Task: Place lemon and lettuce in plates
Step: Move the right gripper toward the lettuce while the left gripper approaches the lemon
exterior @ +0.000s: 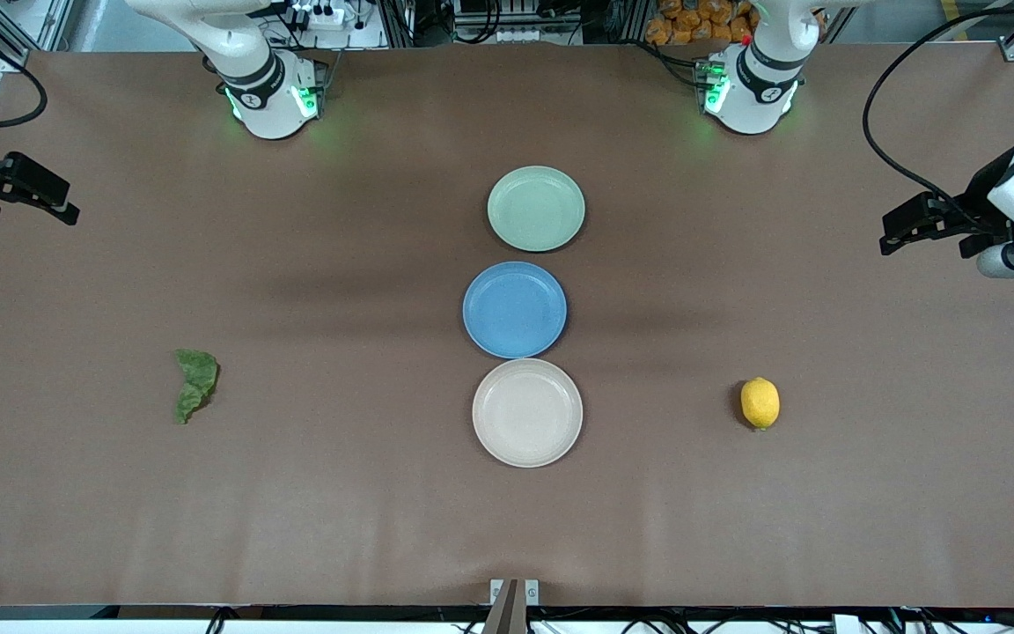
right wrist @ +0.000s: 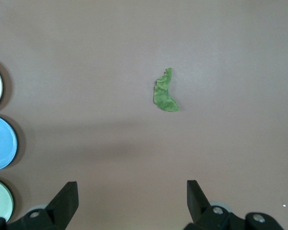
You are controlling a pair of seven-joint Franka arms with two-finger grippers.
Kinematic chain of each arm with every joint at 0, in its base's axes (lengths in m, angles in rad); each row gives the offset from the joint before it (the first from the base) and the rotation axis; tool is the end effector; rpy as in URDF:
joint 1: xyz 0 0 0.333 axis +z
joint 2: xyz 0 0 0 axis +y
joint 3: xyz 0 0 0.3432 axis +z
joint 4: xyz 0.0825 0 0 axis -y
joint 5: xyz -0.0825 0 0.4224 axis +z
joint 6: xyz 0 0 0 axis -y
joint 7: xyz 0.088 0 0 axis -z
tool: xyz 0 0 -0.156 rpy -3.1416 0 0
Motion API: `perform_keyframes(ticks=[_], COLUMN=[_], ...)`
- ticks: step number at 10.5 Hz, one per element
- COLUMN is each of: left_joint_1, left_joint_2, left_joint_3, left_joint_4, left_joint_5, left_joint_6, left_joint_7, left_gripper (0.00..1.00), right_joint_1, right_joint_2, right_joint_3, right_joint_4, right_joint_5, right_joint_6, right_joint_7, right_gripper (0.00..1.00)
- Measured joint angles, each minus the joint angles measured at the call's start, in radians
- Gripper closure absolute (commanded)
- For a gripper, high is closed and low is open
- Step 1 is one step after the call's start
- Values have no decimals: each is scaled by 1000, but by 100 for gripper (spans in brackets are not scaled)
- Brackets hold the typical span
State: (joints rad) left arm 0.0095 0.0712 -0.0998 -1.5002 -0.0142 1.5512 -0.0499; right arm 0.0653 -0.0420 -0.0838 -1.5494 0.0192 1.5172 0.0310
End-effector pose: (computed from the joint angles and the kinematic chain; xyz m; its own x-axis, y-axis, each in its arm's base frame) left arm 0.6114 -0.0556 0.5942 0.9990 -0.0405 -0.0209 -0.0401 -0.9990 0.0203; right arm 0.5738 -0.0085 0.6333 0.9988 -0.0484 0.0090 -0.0482 -0.9986 -0.0230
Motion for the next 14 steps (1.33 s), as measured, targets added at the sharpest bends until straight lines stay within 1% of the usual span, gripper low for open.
perform_keyframes(ticks=[9,14], left_joint_1=[0,0], left_joint_2=[4,33], left_joint_3=[0,0], left_joint_4=[-2,-7], left_joint_5=[0,0], left_joint_6=[0,2], left_joint_7=[0,0], left_gripper=[0,0], right_joint_1=[0,0], right_joint_2=[2,9], right_joint_3=[0,0], right_joint_4=[0,0], right_joint_5=[0,0], right_joint_6=[-1,-1], right_joint_7=[0,0], right_gripper=[0,0])
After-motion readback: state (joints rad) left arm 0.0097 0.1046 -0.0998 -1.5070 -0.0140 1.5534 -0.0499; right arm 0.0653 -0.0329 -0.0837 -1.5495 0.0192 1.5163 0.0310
